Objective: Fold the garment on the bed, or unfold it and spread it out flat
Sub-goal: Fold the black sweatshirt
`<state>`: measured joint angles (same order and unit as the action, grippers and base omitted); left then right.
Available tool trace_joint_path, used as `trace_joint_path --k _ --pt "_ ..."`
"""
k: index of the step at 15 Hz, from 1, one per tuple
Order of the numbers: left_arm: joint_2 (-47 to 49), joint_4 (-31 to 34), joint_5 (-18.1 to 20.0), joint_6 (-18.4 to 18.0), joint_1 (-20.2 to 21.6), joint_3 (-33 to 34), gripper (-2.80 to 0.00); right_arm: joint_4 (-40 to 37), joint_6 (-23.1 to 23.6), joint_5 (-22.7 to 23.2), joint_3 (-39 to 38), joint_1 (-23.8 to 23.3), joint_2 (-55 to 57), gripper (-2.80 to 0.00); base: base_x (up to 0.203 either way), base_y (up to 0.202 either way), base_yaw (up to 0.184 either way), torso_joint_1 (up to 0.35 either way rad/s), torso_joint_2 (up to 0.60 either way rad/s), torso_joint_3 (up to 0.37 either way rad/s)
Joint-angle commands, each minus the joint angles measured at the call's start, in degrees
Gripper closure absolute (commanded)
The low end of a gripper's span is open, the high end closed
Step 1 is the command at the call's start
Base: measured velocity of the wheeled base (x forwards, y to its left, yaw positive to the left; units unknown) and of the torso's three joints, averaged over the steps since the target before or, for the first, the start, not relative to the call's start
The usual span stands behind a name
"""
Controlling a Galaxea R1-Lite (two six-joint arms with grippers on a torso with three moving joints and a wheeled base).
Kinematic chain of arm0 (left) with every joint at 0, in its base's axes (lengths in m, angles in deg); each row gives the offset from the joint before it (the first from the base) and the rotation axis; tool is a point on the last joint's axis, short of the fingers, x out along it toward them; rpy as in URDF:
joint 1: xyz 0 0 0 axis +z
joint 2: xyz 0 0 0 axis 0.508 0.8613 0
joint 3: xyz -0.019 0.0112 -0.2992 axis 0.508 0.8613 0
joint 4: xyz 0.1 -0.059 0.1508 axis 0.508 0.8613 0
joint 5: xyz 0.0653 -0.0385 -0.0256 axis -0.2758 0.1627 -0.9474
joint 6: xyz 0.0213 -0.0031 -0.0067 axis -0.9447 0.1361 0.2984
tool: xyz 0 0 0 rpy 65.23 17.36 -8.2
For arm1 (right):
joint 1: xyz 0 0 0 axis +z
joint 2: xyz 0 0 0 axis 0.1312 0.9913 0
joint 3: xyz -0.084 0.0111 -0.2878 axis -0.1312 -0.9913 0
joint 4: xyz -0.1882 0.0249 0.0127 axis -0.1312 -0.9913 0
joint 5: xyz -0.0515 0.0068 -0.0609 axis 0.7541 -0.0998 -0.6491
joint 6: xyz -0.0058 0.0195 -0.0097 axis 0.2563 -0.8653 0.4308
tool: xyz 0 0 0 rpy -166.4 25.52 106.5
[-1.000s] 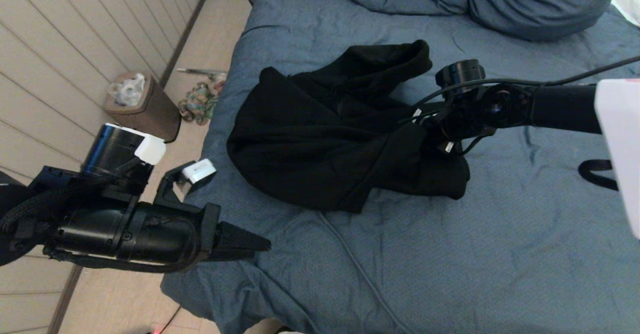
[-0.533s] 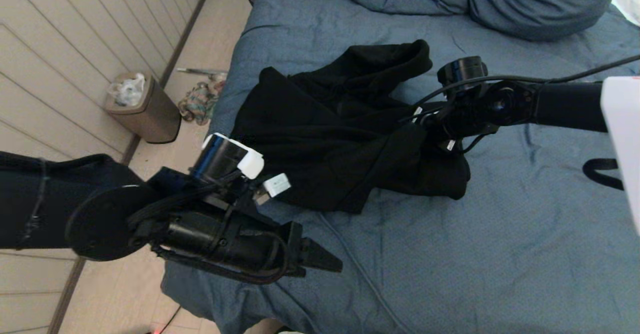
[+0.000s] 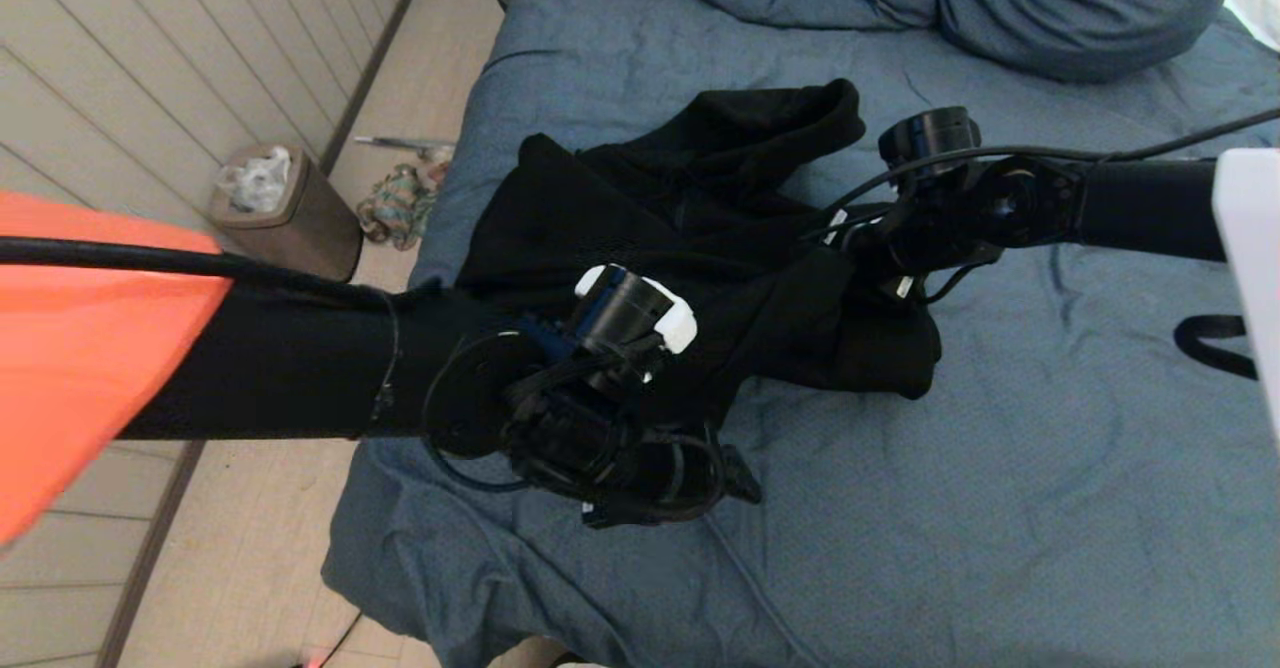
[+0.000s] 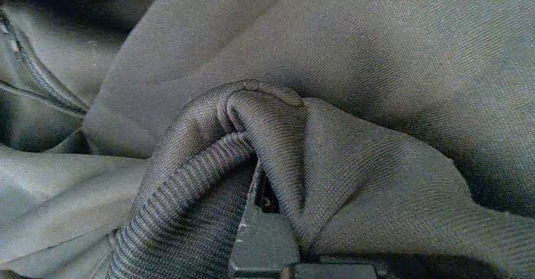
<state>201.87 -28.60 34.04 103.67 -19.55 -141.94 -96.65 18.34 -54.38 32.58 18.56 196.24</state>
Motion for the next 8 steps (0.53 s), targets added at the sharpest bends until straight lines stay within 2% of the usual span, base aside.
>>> trace_joint_path --k 1,2,3,5,6,7,8 --pt "6.00 2.84 -4.03 3.45 -0.21 -4.75 -2.80 -0.04 -0.21 0.10 0.02 -0.03 -0.41 0.00 0.000 0.000 0.000 0.000 0.00 0.000" --pt "8.02 3.40 -6.52 5.17 -0.34 -6.45 -2.80 -0.03 -0.25 0.11 0.02 -0.03 -0.47 0.00 0.000 0.000 0.000 0.000 0.00 0.000" --pt "9.82 3.61 -11.62 6.33 -0.55 -7.91 -2.80 -0.03 -0.25 0.11 0.02 -0.03 -0.61 0.00 0.000 0.000 0.000 0.000 0.00 0.000" --pt "13.41 3.53 -25.94 7.10 -0.70 -11.25 -2.80 0.06 -0.21 0.19 -0.07 -0.03 -0.91 0.00 0.000 0.000 0.000 0.000 0.00 0.000" --pt "14.67 3.40 -30.68 7.33 -0.64 -13.59 -2.80 -0.02 -0.21 0.20 -0.07 0.05 -0.89 0.00 0.000 0.000 0.000 0.000 0.00 0.000" --pt "14.50 3.26 -31.32 7.57 -0.44 -14.69 -2.80 -0.03 -0.28 0.20 -0.07 0.05 -0.82 0.00 0.000 0.000 0.000 0.000 0.00 0.000" --pt "13.53 3.22 -28.97 7.69 -0.31 -15.49 -2.80 -0.03 -0.27 0.20 -0.07 0.05 -0.82 0.00 0.000 0.000 0.000 0.000 0.00 0.000"
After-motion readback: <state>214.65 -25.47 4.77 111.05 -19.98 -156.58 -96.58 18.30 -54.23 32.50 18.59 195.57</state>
